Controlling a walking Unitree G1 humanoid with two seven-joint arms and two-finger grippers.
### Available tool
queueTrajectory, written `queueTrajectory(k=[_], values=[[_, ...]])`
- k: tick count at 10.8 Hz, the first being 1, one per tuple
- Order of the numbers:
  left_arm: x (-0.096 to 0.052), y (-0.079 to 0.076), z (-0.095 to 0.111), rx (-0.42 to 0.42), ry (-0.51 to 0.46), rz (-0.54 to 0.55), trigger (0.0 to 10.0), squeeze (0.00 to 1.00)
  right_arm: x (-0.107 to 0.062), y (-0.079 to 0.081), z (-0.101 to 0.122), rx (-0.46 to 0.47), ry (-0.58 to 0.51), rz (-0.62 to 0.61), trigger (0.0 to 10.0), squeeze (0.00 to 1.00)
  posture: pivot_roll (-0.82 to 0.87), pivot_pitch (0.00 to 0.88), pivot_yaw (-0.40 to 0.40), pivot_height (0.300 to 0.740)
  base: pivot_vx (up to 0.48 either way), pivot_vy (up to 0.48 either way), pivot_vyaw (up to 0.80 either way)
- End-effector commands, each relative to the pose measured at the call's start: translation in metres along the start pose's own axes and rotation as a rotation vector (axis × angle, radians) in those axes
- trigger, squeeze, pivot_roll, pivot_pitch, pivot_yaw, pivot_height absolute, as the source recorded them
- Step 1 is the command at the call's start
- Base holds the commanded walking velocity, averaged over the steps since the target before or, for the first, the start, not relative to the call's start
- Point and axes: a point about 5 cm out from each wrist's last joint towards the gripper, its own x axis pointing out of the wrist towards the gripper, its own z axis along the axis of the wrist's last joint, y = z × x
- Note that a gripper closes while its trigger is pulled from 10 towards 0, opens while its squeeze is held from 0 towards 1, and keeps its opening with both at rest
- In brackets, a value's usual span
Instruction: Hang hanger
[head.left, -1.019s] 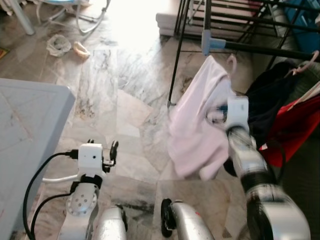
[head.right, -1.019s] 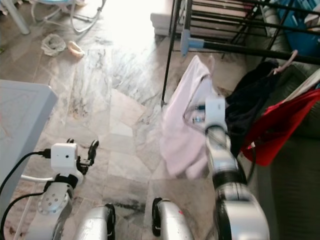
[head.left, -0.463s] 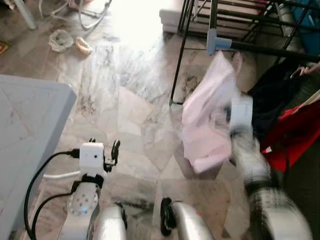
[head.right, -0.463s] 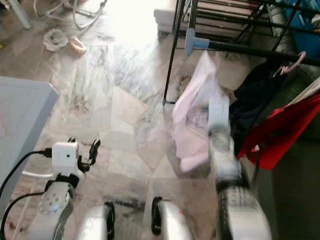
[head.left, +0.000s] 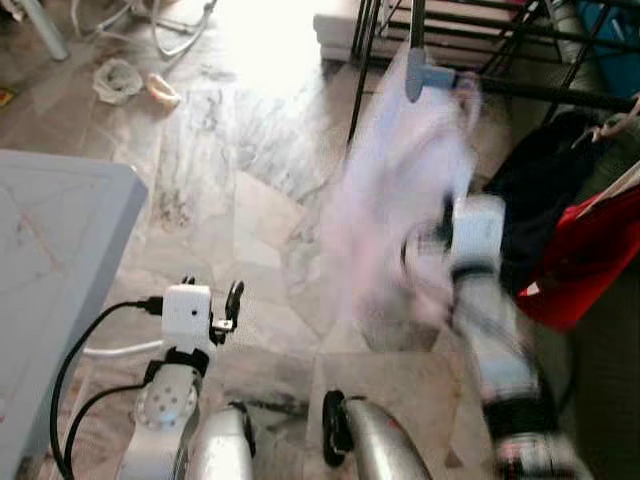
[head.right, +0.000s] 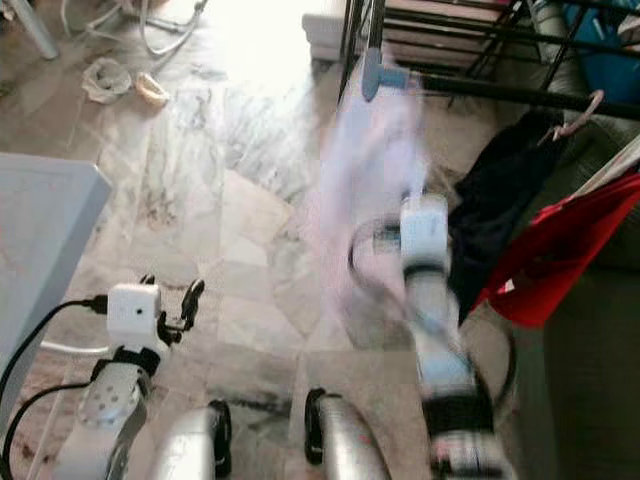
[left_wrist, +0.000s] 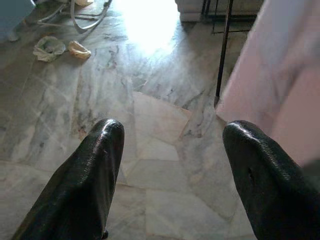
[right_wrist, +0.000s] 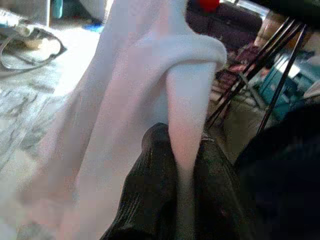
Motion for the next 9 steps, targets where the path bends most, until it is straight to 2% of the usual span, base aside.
queueTrajectory(k=[1,2,3,4,5,6,7,8,9], values=[[-0.003,0.002,-0.005,0.011,0.029,0.005,10.0,0.0,0.011,-0.015,0.008,-0.022,-0.028,-0.063,10.0,0.0,0.06,0.271,-0.046,0.74,0.0,0.0,0.0],[-0.003,0.002,-0.005,0.012,0.031,-0.001,10.0,0.0,0.024,-0.02,0.008,-0.034,-0.002,-0.07,10.0,0.0,0.06,0.279,-0.035,0.74,0.0,0.0,0.0],[-0.005,0.0,-0.005,0.014,0.034,-0.015,10.0,0.0,0.043,-0.029,0.005,0.006,0.092,-0.083,10.0,0.0,0.07,0.283,-0.031,0.74,0.0,0.0,0.0],[-0.005,-0.001,-0.005,0.015,0.035,-0.017,10.0,0.0,0.054,-0.034,0.002,0.034,0.17,-0.088,10.0,0.0,0.07,0.287,-0.029,0.74,0.0,0.0,0.0],[-0.005,0.0,-0.004,0.018,0.036,-0.019,10.0,0.0,0.063,-0.039,0.005,0.064,0.191,-0.09,10.0,0.0,0.08,0.288,-0.029,0.74,0.0,0.0,0.0],[-0.006,0.001,-0.006,0.015,0.044,-0.013,10.0,0.0,0.069,-0.04,0.0,0.135,0.273,-0.087,10.0,0.0,0.08,0.291,-0.024,0.74,0.0,0.0,0.0],[-0.008,0.001,-0.006,0.015,0.051,-0.016,10.0,0.0,0.07,-0.037,-0.012,0.183,0.392,-0.05,10.0,0.0,0.09,0.294,-0.016,0.74,0.0,0.0,0.0],[-0.008,0.001,-0.006,0.014,0.054,-0.021,10.0,0.0,0.07,-0.032,-0.015,0.165,0.401,-0.004,10.0,0.0,0.1,0.296,-0.013,0.74,0.0,0.0,0.0],[-0.008,0.002,-0.009,0.016,0.06,-0.026,10.0,0.0,0.068,-0.018,-0.019,0.145,0.423,0.058,10.0,0.0,0.1,0.293,-0.005,0.74,0.0,0.0,0.0]])
